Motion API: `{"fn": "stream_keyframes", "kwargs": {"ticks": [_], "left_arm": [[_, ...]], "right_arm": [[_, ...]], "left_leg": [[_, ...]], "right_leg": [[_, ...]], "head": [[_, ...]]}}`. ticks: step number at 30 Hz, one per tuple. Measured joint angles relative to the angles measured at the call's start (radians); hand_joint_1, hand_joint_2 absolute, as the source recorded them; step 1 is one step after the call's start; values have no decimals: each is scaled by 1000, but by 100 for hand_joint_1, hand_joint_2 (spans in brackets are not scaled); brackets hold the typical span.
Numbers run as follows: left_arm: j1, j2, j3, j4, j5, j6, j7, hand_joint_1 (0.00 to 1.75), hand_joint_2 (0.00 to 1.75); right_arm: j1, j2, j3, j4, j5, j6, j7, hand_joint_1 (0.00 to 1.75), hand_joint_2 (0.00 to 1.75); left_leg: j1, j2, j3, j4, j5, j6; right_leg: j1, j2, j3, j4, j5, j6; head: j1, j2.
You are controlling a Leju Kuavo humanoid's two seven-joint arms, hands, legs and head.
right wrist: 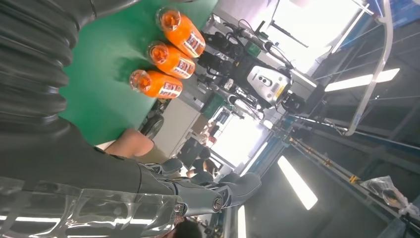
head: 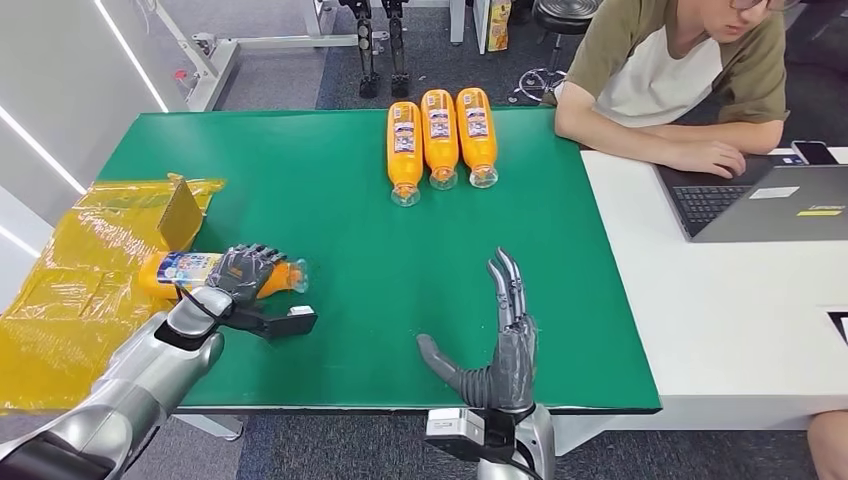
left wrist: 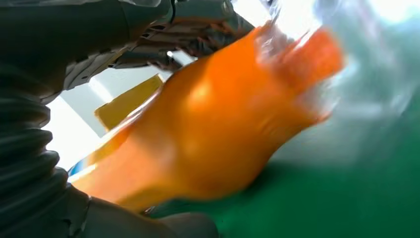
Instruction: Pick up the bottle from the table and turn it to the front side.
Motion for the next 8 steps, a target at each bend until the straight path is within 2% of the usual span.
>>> {"fn": "stream_keyframes", "kwargs": {"ticks": [8], "left_arm": [[2,0,0,2,10,-8,21,0,175]], "right_arm": [[-15,0,15,13,-3,0,6,0,175]], "left_leg": [[0,0,0,0,0,0]], "right_leg": [[0,0,0,0,0,0]], "head": [[0,0]]}}
